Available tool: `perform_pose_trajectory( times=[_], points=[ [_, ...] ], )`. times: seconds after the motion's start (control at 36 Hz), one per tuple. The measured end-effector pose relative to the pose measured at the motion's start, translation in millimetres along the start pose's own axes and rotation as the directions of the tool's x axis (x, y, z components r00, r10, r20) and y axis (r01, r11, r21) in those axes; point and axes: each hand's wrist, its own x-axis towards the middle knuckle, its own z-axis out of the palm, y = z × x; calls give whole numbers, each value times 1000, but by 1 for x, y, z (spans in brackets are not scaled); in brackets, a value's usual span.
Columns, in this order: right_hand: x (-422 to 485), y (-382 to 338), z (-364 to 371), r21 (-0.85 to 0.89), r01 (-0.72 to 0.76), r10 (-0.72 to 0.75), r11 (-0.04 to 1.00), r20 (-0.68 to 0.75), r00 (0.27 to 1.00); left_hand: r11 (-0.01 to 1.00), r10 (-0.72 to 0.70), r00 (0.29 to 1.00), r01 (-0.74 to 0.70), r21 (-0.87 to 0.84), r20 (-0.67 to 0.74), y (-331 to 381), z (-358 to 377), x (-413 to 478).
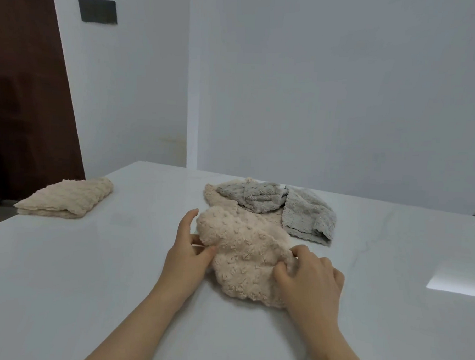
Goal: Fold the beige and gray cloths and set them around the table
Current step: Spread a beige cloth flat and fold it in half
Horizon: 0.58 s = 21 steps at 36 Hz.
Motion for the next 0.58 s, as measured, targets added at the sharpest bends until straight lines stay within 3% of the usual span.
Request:
perform_pose_trajectory(
  times=[0.06, 0.14, 0.28, 0.36, 0.47, 0.58],
  points=[
    [0, 0, 0, -33, -39, 41, 999, 64, 997, 992, -29, 999, 33, 124, -32, -3, -2, 1],
    [1, -2, 1, -36, -50, 52, 998, 70, 996, 980, -69, 993, 86, 180, -98, -3, -8, 2],
    [-1, -5, 6, 22, 94, -96, 995, 154, 983, 982, -165, 979, 174, 68, -122, -2, -16, 7],
    [-2, -9, 9, 54, 159, -166, 986, 163, 973, 989, -149, 980, 149, -9, -130, -1, -18, 8],
    [-3, -11, 7, 26, 161, -162, 987, 244, 956, 991, -97, 993, 90, -103, -68, 5, -11, 6],
    [-2, -11, 6, 25, 118, -120, 993, 315, 941, 995, -103, 994, 102, 17, 25, 6, -10, 3]
  ],
)
